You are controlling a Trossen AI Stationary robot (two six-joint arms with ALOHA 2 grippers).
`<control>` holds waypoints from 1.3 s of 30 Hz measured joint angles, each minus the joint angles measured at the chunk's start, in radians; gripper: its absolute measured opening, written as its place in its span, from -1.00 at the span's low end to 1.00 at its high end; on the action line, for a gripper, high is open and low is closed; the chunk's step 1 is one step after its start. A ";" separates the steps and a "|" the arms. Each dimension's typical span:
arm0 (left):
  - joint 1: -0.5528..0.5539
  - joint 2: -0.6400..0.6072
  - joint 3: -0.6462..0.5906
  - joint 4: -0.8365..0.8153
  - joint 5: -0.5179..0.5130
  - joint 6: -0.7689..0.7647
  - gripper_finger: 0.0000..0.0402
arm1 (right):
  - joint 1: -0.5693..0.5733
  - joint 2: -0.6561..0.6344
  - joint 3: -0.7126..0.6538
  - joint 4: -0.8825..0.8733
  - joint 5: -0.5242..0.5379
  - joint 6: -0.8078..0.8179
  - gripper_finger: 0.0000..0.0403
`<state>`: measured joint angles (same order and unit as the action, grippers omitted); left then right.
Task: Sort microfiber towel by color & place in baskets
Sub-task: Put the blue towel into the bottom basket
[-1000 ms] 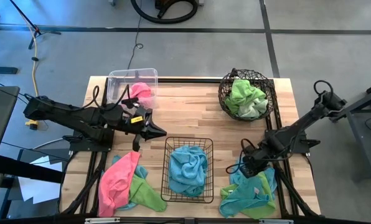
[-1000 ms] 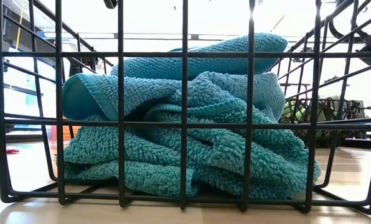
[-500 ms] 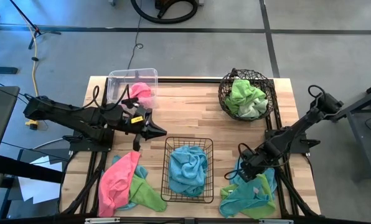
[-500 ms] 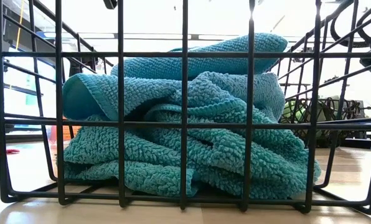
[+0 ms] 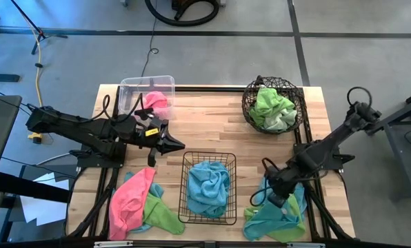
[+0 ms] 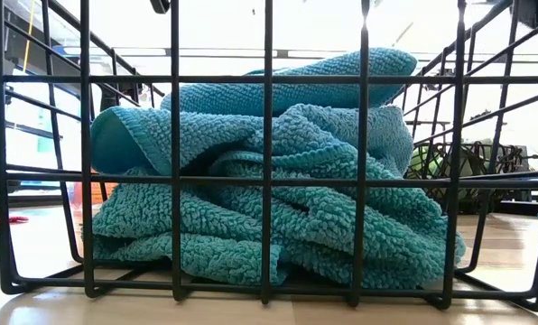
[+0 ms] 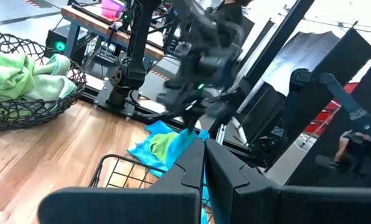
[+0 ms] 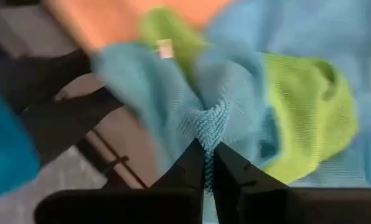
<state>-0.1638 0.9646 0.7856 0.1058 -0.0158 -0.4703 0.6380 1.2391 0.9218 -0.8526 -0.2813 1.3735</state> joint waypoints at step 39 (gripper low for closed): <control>-0.059 -0.069 0.281 -0.109 -0.292 0.391 -1.00 | -0.294 0.107 0.651 0.603 0.625 -1.357 -1.00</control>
<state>-0.2224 0.8959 1.0669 -0.0034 -0.3082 -0.0797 0.3437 1.3457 1.5725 -0.2496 0.3440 0.0170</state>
